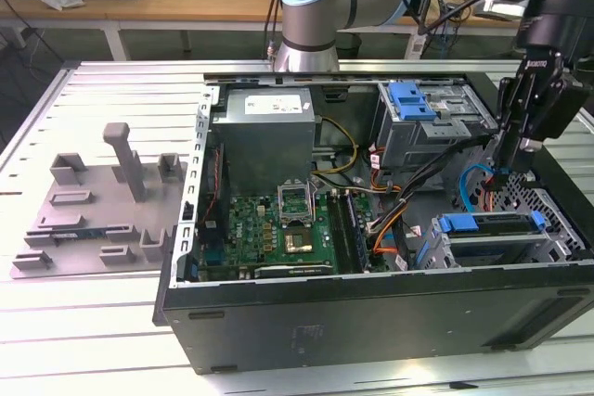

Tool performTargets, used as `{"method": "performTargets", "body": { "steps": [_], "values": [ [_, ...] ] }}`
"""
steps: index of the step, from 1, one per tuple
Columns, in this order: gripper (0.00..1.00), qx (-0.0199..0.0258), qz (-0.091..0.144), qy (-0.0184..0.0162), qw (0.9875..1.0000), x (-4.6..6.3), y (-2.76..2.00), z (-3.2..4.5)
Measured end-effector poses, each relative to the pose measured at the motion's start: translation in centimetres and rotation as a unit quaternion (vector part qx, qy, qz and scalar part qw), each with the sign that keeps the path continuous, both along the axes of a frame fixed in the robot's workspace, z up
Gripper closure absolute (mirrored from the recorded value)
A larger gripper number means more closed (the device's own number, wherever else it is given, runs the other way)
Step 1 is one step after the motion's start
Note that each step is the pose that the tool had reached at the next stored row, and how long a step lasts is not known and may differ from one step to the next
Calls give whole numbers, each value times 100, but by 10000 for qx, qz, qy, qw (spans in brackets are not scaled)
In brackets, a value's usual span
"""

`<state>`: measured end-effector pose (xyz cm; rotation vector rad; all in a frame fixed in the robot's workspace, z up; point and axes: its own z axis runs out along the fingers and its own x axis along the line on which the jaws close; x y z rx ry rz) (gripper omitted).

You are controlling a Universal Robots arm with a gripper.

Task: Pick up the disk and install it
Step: 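Insert the first disk wire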

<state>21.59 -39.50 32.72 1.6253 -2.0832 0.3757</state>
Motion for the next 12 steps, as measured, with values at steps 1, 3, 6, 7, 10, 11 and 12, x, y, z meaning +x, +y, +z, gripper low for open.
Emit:
{"method": "performTargets", "body": {
  "steps": [1,3,6,7,10,11,12],
  "values": [
    [58,-27,-21,0,10000,0,2,-10],
    [67,-112,-49,0,9999,0,17,-18],
    [67,-144,-49,0,9999,0,24,-18],
    [67,-154,-48,0,9999,1,49,-18],
    [67,-174,-49,0,9998,0,176,-19],
    [67,-189,-49,-1,9998,1,211,-18],
    [67,-198,-48,-1,9998,1,219,-19]
  ]
}}
